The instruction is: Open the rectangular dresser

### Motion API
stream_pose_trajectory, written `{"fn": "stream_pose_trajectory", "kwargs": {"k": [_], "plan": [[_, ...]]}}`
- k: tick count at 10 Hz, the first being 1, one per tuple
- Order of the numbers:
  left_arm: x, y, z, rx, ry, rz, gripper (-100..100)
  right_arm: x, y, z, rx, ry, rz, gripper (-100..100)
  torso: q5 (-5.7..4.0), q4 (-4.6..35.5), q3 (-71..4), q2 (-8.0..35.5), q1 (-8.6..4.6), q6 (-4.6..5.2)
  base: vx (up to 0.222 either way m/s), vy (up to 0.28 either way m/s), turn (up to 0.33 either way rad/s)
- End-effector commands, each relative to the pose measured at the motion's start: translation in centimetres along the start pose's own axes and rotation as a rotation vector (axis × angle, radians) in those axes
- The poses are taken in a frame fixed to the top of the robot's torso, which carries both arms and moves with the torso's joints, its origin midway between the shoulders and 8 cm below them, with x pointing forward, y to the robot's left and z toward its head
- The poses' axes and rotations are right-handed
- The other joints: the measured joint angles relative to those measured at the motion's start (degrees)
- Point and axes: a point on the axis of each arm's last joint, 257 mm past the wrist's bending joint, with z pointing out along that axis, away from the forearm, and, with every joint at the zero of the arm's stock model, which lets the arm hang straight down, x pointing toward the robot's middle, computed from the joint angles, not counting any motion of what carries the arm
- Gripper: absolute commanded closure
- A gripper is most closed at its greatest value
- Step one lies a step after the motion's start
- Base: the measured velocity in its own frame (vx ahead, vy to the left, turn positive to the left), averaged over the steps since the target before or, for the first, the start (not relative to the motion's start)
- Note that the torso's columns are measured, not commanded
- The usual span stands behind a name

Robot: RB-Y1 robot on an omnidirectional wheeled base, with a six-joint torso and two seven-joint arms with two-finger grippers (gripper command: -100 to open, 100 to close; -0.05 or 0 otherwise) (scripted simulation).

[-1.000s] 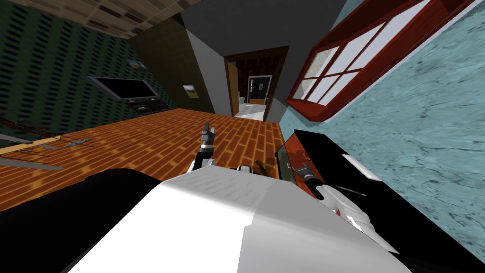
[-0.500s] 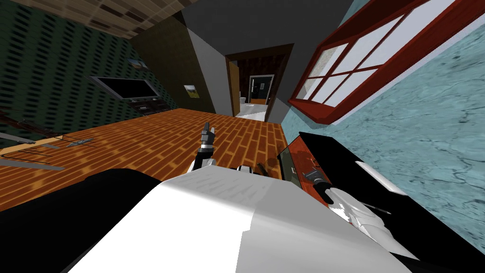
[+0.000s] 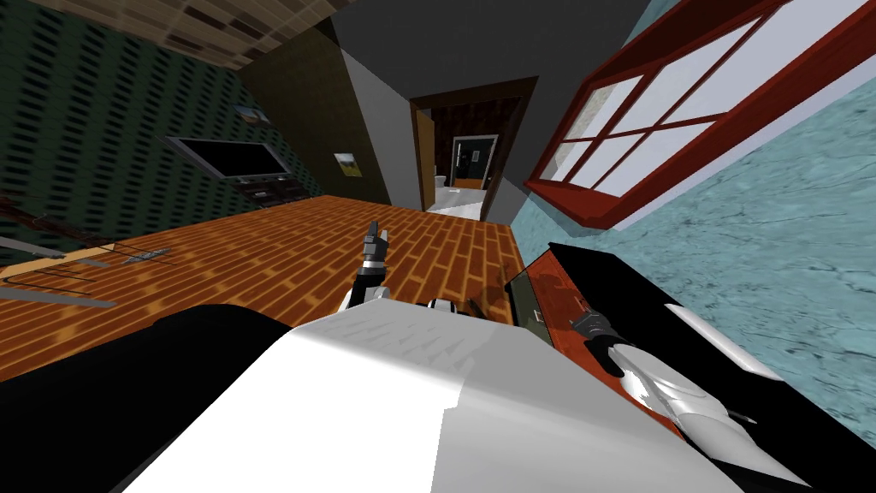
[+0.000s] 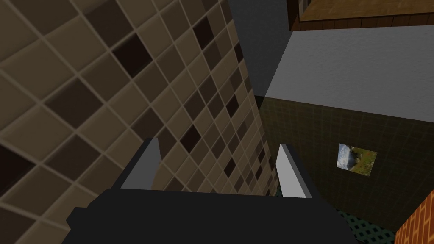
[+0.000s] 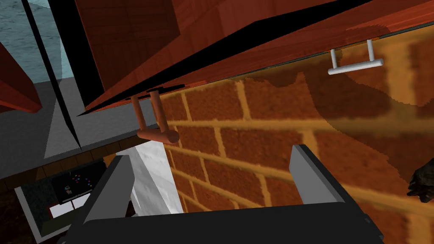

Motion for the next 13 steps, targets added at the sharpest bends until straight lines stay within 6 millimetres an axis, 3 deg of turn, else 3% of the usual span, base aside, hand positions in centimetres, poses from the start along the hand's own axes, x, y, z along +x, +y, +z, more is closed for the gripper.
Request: {"fn": "stream_pose_trajectory", "kwargs": {"k": [1,2,3,4,8,11,13], "plan": [[0.0,0.0,0.0,0.0,0.0,0.0,0,1.2,-0.7,0.1,0.006,0.024,-0.037,-100,0.02,0.0,0.0,0.0,0.07,-0.01,0.039,0.024,0.004],[0.0,0.0,0.0,0.0,0.0,0.0,0,0.9,0.3,0.3,0.008,0.04,-0.037,-100,0.01,0.0,0.1,0.1,0.02,0.01,0.062,-0.069,0.086],[0.0,0.0,0.0,0.0,0.0,0.0,0,1.1,-0.1,0.2,0.007,0.033,-0.037,-100,-0.07,0.0,0.1,0.0,-0.24,-0.03,0.039,-0.047,0.033],[0.0,0.0,0.0,0.0,0.0,0.0,0,1.1,0.0,0.2,0.008,0.034,-0.038,100,-0.03,0.0,0.0,0.1,-0.06,0.02,0.006,-0.008,-0.003],[0.0,0.0,0.0,0.0,0.0,0.0,0,1.1,-2.1,0.9,0.048,0.025,0.021,100,-0.08,0.0,0.0,-0.1,-0.14,0.01,-0.019,0.044,0.038],[0.0,0.0,0.0,0.0,0.0,0.0,0,1.0,-2.2,0.9,0.051,0.023,-0.039,100,0.02,0.0,0.0,0.0,0.05,0.01,-0.011,0.023,0.011],[0.0,0.0,0.0,0.0,0.0,0.0,0,1.2,-2.9,1.1,0.063,0.023,0.01,100,0.04,0.0,0.0,0.0,0.15,-0.03,-0.017,0.043,0.047]]}}
